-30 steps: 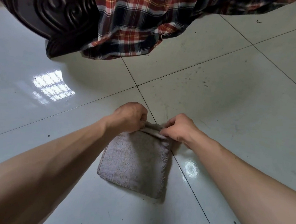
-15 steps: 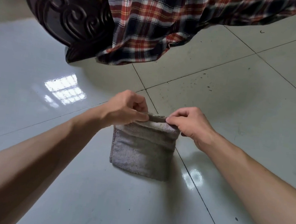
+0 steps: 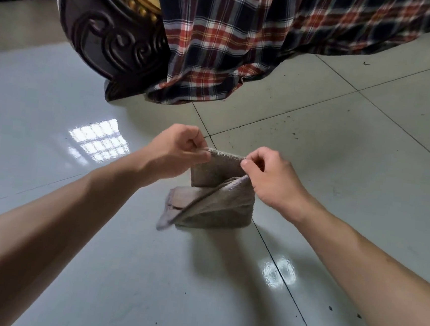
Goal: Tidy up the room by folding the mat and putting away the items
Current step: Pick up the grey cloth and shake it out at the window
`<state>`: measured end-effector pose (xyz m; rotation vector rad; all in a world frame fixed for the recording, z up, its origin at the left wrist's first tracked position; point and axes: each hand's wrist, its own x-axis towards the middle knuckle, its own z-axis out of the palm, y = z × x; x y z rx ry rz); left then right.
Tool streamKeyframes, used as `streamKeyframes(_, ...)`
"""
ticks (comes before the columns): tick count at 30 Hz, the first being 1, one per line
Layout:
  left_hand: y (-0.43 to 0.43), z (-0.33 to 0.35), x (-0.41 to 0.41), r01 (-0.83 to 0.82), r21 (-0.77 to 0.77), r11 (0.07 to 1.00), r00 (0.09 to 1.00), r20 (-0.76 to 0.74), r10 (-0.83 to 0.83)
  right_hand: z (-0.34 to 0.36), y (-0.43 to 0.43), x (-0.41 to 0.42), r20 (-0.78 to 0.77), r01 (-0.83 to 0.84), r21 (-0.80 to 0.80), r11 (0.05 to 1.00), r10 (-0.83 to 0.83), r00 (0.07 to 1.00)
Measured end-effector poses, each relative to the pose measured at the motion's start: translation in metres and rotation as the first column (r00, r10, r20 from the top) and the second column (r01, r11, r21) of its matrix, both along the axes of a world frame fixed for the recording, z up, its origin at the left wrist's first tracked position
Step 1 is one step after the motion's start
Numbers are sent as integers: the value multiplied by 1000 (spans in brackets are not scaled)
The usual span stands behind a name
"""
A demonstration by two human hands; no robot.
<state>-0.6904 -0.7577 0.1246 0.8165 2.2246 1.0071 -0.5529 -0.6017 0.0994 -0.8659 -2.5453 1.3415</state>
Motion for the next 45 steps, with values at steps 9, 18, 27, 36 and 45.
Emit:
streamKeyframes(9, 12, 36, 15, 172, 124, 977, 909, -403, -109, 22, -12, 6, -106, -238, 226, 945, 267, 958)
streamKeyframes(18, 14, 68, 20, 167, 201, 965, 897, -438, -64, 45, -21, -8, -359, -66, 153, 986, 118, 926)
streamKeyframes(27, -8, 42, 23, 143, 310, 940, 970, -234, -71, 59, -16, -8, -478, 3, -8, 1000, -7, 878)
streamKeyframes(36, 0, -7, 25, 10, 304, 953, 948, -306, 87, 68, -7, 2, -506, -39, 11, 999, 39, 862)
streamKeyframes(45, -13, 67, 1, 210, 214, 954, 691, -723, 10, 112, 29, 20, -537, 11, 80, 997, 34, 843)
